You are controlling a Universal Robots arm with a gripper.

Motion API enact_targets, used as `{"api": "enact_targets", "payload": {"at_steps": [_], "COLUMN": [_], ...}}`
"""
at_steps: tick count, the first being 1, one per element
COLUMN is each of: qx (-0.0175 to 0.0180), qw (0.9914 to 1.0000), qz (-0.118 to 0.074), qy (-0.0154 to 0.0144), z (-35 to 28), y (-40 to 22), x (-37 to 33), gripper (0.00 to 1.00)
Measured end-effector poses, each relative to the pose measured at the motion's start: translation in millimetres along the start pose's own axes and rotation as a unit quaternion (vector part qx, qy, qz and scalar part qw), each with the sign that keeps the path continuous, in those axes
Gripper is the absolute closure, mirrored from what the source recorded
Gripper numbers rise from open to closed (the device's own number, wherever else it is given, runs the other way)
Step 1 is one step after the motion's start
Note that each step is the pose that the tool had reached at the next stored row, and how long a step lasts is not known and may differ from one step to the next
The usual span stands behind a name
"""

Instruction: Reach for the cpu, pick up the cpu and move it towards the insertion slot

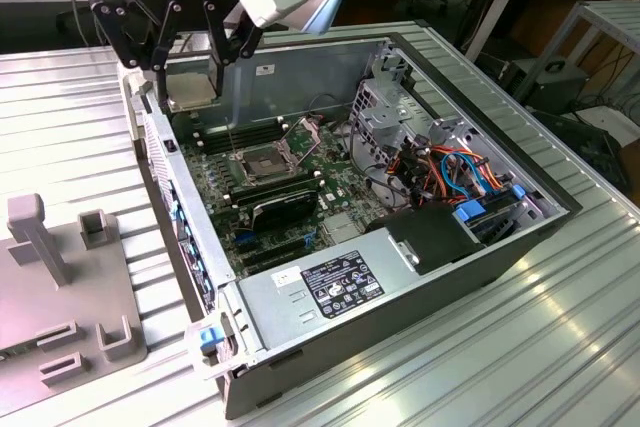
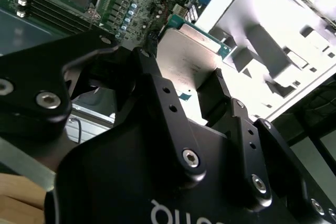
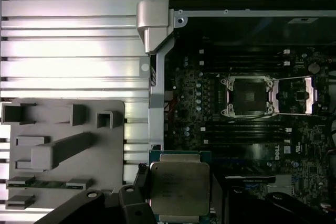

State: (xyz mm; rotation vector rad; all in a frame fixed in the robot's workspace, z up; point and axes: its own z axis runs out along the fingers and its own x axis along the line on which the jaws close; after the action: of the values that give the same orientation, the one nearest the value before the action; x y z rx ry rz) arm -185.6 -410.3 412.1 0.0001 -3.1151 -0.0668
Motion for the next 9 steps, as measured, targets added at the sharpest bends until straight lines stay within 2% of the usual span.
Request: {"api": "enact_targets", "payload": {"at_steps": [9], "qx": [0.0002], "qw": [1.0], "qz": [0.0], "qy": [0.0], "z": [6.7], "y": [9.4], "x": [-19.8], "gripper": [0.45]}}
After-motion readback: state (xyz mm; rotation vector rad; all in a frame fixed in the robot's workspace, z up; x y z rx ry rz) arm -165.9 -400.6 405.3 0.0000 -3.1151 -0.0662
